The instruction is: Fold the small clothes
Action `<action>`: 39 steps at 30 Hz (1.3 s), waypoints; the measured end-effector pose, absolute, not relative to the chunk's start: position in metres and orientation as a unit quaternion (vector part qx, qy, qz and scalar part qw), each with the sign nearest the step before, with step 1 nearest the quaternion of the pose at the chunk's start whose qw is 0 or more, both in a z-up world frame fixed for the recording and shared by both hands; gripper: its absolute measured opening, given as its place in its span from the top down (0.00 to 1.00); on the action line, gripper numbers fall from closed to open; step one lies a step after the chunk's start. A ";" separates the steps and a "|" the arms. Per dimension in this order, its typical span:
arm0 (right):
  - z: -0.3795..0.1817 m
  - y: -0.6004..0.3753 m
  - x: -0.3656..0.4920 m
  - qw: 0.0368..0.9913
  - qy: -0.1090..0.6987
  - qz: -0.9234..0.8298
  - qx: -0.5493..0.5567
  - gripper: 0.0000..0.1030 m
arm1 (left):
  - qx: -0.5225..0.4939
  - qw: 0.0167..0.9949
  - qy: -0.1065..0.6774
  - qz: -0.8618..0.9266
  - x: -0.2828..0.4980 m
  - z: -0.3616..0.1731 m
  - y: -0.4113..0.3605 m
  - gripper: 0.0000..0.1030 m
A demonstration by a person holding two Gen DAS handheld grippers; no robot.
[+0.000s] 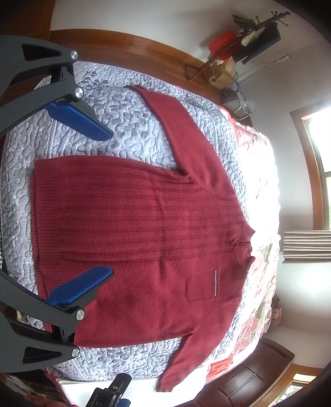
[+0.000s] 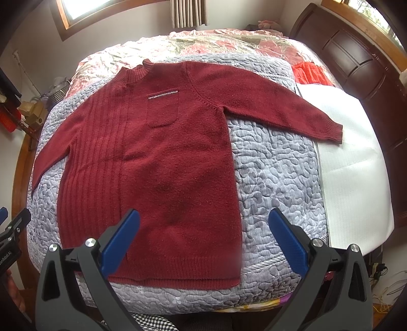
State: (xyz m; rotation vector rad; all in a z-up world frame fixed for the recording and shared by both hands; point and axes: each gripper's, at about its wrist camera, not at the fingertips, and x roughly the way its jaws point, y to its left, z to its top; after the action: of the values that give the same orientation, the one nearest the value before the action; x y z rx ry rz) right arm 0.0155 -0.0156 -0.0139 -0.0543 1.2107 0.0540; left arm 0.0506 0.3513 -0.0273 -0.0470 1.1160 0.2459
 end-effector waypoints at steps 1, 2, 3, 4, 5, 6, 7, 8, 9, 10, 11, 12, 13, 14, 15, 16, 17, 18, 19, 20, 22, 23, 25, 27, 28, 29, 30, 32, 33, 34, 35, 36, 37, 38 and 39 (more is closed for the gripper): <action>-0.014 -0.016 0.016 0.821 0.569 0.025 -0.026 0.03 | -0.022 0.841 0.528 0.116 0.051 -0.027 0.351 0.04; -0.014 -0.017 0.017 0.821 0.569 0.025 -0.026 0.03 | -0.022 0.841 0.528 0.116 0.051 -0.027 0.351 0.04; -0.014 -0.017 0.017 0.821 0.569 0.025 -0.025 0.03 | -0.022 0.841 0.528 0.116 0.051 -0.027 0.351 0.04; -0.014 -0.017 0.017 0.821 0.570 0.025 -0.025 0.03 | -0.022 0.841 0.528 0.116 0.051 -0.027 0.351 0.04; -0.014 -0.017 0.017 0.821 0.570 0.025 -0.025 0.03 | -0.021 0.841 0.528 0.116 0.051 -0.028 0.351 0.04; -0.014 -0.017 0.017 0.821 0.570 0.025 -0.025 0.03 | -0.021 0.841 0.528 0.117 0.051 -0.028 0.351 0.04; -0.014 -0.017 0.018 0.821 0.570 0.025 -0.025 0.03 | -0.022 0.841 0.528 0.117 0.052 -0.028 0.351 0.04; -0.014 -0.017 0.018 0.821 0.571 0.025 -0.025 0.03 | -0.022 0.840 0.529 0.117 0.052 -0.029 0.351 0.04; -0.014 -0.017 0.018 0.820 0.571 0.025 -0.025 0.03 | -0.022 0.840 0.530 0.117 0.053 -0.029 0.351 0.04; -0.014 -0.017 0.018 0.820 0.571 0.025 -0.024 0.03 | -0.022 0.840 0.530 0.117 0.053 -0.029 0.351 0.04; -0.014 -0.017 0.017 0.821 0.570 0.025 -0.025 0.03 | -0.022 0.840 0.530 0.117 0.053 -0.029 0.351 0.04; -0.014 -0.017 0.018 0.821 0.570 0.024 -0.025 0.03 | -0.022 0.840 0.530 0.117 0.053 -0.029 0.351 0.04; -0.015 -0.017 0.018 0.821 0.570 0.024 -0.025 0.03 | -0.022 0.840 0.530 0.117 0.053 -0.029 0.351 0.04; -0.015 -0.017 0.018 0.821 0.571 0.025 -0.025 0.03 | -0.022 0.840 0.530 0.117 0.053 -0.029 0.351 0.04; -0.016 -0.018 0.019 0.820 0.571 0.025 -0.024 0.03 | -0.022 0.840 0.530 0.117 0.053 -0.029 0.351 0.04; -0.016 -0.018 0.019 0.820 0.571 0.025 -0.024 0.03 | -0.022 0.840 0.530 0.117 0.053 -0.029 0.351 0.04; -0.016 -0.018 0.019 0.820 0.571 0.024 -0.024 0.03 | -0.021 0.840 0.530 0.117 0.053 -0.029 0.351 0.04; -0.016 -0.018 0.020 0.820 0.571 0.024 -0.024 0.03 | -0.021 0.840 0.530 0.117 0.054 -0.029 0.350 0.04; -0.017 -0.018 0.020 0.820 0.571 0.025 -0.024 0.03 | -0.020 0.840 0.530 0.117 0.055 -0.029 0.350 0.04; -0.016 -0.018 0.020 0.820 0.571 0.024 -0.024 0.03 | -0.020 0.840 0.530 0.117 0.056 -0.029 0.350 0.04; -0.016 -0.018 0.020 0.821 0.571 0.024 -0.024 0.03 | -0.020 0.840 0.530 0.117 0.056 -0.030 0.350 0.04; -0.016 -0.018 0.020 0.821 0.570 0.024 -0.024 0.03 | -0.020 0.839 0.530 0.117 0.056 -0.030 0.350 0.04; -0.018 -0.019 0.022 0.820 0.571 0.024 -0.023 0.03 | -0.019 0.839 0.531 0.117 0.057 -0.030 0.349 0.04; -0.022 -0.023 0.026 0.819 0.573 0.025 -0.020 0.03 | -0.016 0.838 0.532 0.119 0.061 -0.033 0.347 0.04; -0.023 -0.027 0.030 0.819 0.574 0.023 -0.018 0.03 | -0.015 0.838 0.532 0.120 0.063 -0.034 0.346 0.04; -0.025 -0.032 0.033 0.818 0.574 0.023 -0.012 0.03 | -0.015 0.837 0.533 0.121 0.067 -0.036 0.344 0.04; -0.027 -0.041 0.038 0.818 0.575 0.023 -0.005 0.03 | -0.015 0.837 0.534 0.121 0.072 -0.038 0.341 0.04; -0.030 -0.064 0.050 0.819 0.574 0.008 0.007 0.03 | -0.013 0.839 0.531 0.119 0.087 -0.040 0.333 0.04; -0.031 -0.079 0.058 0.822 0.569 -0.001 0.012 0.03 | -0.008 0.841 0.528 0.120 0.095 -0.041 0.327 0.04; -0.031 -0.094 0.066 0.826 0.563 -0.013 0.013 0.03 | -0.005 0.844 0.523 0.119 0.104 -0.040 0.321 0.04; -0.032 -0.111 0.074 0.829 0.558 -0.028 0.013 0.03 | -0.004 0.849 0.516 0.115 0.116 -0.040 0.312 0.04; -0.033 -0.130 0.085 0.832 0.553 -0.043 0.016 0.03 | -0.003 0.853 0.511 0.110 0.127 -0.039 0.302 0.04; -0.034 -0.150 0.095 0.835 0.547 -0.052 0.021 0.03 | -0.004 0.856 0.506 0.105 0.136 -0.039 0.294 0.04; -0.037 -0.169 0.106 0.836 0.545 -0.062 0.025 0.03 | -0.003 0.860 0.500 0.098 0.149 -0.039 0.282 0.04; -0.041 -0.190 0.117 0.834 0.546 -0.073 0.027 0.03 | -0.004 0.862 0.498 0.092 0.160 -0.039 0.272 0.04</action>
State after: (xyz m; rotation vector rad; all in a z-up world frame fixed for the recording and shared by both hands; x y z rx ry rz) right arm 0.1175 -0.1900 -0.0407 0.0579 1.1572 -0.1556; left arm 0.1602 0.2721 -0.0389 -0.0079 1.0443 0.1935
